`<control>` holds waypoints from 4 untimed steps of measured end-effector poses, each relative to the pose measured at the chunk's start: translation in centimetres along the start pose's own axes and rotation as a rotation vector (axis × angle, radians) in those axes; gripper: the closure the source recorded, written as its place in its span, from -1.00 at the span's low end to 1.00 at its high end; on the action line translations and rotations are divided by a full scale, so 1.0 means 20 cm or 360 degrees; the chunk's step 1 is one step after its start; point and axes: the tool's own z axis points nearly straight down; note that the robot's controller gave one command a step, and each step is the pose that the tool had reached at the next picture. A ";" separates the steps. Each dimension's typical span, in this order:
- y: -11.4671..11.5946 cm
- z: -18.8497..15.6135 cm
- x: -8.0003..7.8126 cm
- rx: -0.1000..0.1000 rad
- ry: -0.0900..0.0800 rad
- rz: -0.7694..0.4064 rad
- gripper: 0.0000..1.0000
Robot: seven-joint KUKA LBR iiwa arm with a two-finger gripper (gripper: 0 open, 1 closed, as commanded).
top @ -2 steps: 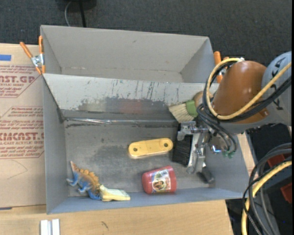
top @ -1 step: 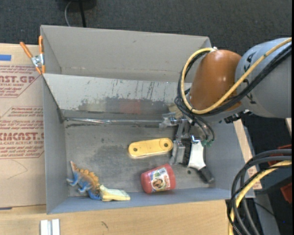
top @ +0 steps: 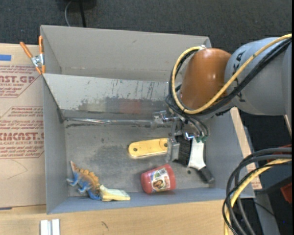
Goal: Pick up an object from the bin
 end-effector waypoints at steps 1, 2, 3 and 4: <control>-0.08 0.37 -0.06 -0.0003 -0.0001 0.0201 -1.00; -0.11 0.37 -0.07 0.0005 -0.0008 0.0135 1.00; -0.10 0.37 -0.07 0.0005 -0.0008 0.0126 1.00; -0.10 0.36 -0.07 0.0003 -0.0004 0.0123 1.00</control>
Offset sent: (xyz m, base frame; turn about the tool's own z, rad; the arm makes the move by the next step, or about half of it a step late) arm 0.0132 -0.0133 -0.0748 0.0606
